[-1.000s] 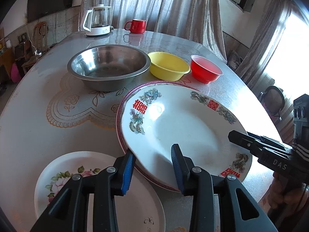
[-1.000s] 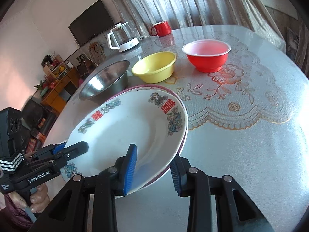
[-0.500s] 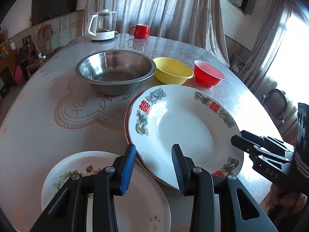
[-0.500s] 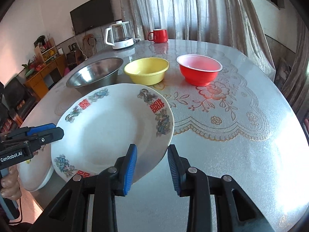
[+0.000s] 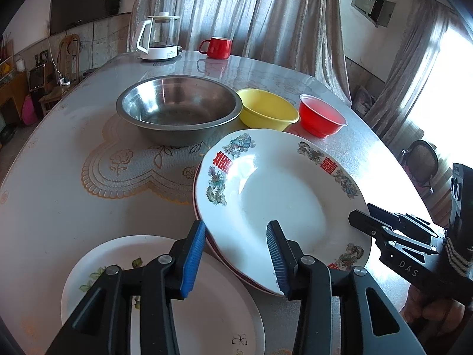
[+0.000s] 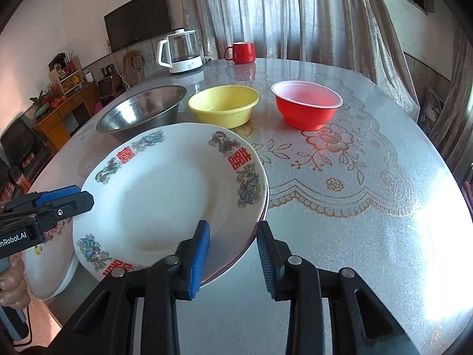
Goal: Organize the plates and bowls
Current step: 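Grasp the white rose plate's rim with the left tool and lift it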
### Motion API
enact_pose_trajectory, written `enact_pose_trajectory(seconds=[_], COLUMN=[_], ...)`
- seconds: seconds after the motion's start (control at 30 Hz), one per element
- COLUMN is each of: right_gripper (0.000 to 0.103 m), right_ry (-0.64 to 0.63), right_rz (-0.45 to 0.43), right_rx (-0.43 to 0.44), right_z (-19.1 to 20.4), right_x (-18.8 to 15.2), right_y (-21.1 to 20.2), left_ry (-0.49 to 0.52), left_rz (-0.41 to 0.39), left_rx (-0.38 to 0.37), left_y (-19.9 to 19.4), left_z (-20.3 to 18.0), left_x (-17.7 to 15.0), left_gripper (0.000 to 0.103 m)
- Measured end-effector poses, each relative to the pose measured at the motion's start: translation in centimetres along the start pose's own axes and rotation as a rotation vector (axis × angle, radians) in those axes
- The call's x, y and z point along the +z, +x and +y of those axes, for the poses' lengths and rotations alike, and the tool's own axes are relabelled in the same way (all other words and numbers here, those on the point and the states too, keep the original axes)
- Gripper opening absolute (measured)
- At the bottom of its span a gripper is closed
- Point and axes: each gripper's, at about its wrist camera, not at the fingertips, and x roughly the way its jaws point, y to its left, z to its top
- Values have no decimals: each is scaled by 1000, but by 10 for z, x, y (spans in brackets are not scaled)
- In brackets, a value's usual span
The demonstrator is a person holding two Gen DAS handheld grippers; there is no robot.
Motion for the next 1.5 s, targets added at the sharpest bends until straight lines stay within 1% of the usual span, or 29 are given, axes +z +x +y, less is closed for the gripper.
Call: enact_pose_trajectory(seconds=[0.2,0.4,0.57,0.7,0.77,0.9,0.97,1.07,1.1,1.17,1.27,1.43,1.47,1.5], right_gripper=[35,34,35,35,35,35,35,35,35,35,35,35,38,38], right_ry=[-13,-2,24,26,21,-35,-78,-150,-173,-214,-230,-225,-229,-229], right_rz=[4,4,-29,-68,-69,-48,-23,42,69,121,182,253,256,263], right_rx=[3,1,21,110,192,393,488,613,650,697,724,672,655,649], right_z=[3,2,-2,1,5,27,41,68,77,93,110,122,124,125], right_x=[0,-1,2,6,8,7,5,-1,-5,-12,-24,-36,-37,-37], right_y=[-2,-5,-15,-29,-33,-39,-40,-38,-36,-31,-22,-3,0,3], left_ry=[10,-16,-41,-76,-93,-123,-141,-161,-165,-172,-175,-200,-200,-199], left_rz=[-3,-11,-27,-44,-56,-75,-87,-100,-101,-103,-100,-69,-59,-49], left_rx=[13,27,40,53,64,88,100,120,127,137,155,137,132,128], left_y=[-3,-8,-16,-26,-32,-44,-51,-61,-64,-69,-76,-76,-75,-73], left_z=[0,8,19,34,42,60,71,86,90,98,110,125,125,124], left_x=[-4,-5,-6,-7,-8,-12,-16,-23,-25,-32,-44,-66,-70,-74], left_gripper=[44,46,47,47,47,47,47,47,47,47,47,47,47,46])
